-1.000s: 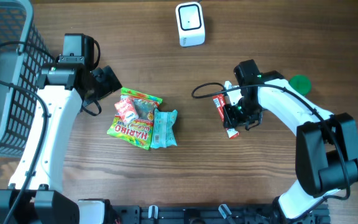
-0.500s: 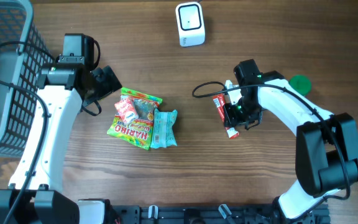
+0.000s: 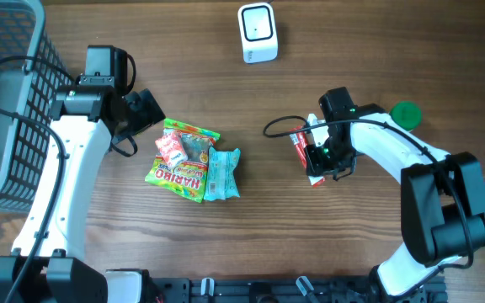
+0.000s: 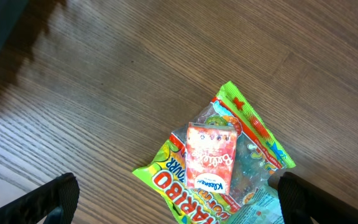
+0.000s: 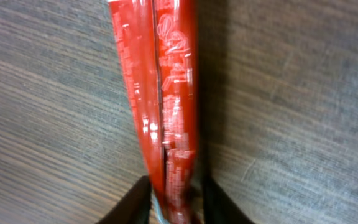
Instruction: Scan the item barcode
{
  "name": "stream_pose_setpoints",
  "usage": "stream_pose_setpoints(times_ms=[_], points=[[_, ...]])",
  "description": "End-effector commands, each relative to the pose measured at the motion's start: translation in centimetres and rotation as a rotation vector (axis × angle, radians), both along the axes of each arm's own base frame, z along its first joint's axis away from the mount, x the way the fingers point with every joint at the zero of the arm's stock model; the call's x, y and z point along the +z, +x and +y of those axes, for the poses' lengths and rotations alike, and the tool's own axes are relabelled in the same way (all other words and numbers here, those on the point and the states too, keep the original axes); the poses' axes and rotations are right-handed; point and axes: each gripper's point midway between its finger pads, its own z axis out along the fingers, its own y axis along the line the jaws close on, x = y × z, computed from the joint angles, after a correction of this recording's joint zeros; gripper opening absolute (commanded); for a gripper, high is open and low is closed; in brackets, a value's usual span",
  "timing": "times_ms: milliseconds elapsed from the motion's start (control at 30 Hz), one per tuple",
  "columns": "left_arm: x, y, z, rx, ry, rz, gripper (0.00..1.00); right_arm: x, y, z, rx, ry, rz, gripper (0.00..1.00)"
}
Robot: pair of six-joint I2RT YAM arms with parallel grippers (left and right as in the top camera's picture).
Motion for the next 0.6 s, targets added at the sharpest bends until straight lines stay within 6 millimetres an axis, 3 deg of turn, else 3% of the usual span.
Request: stream_pose_setpoints(times_ms=[0,133,233,400,567], points=[[-0.2,0.1,0.3,-0.004,0.009,0.005,1.0,-0.5,-0.4,-0.3,0.024,-0.002,0.007,0.04],[-0.2,0.1,0.3,-0.004,0.009,0.005,1.0,0.2,-0.7,1.0,0.119,0.085,-0.006,0.04],[-0.2,0.1,0.3,-0.004,0.009,0.005,1.0,2.3,-0.8,2.4,0.178,0.179,-0.05,0.04],[-0.2,0.1,0.3,-0.004,0.009,0.005,1.0,8.5,-1.0,3.7,0.237,0.294,-0.209,0.04],[-0.2,0.1,0.3,-0.004,0.009,0.005,1.0,14.9,-3.8,5.4,0.266,0.467,-0.293,0.04]])
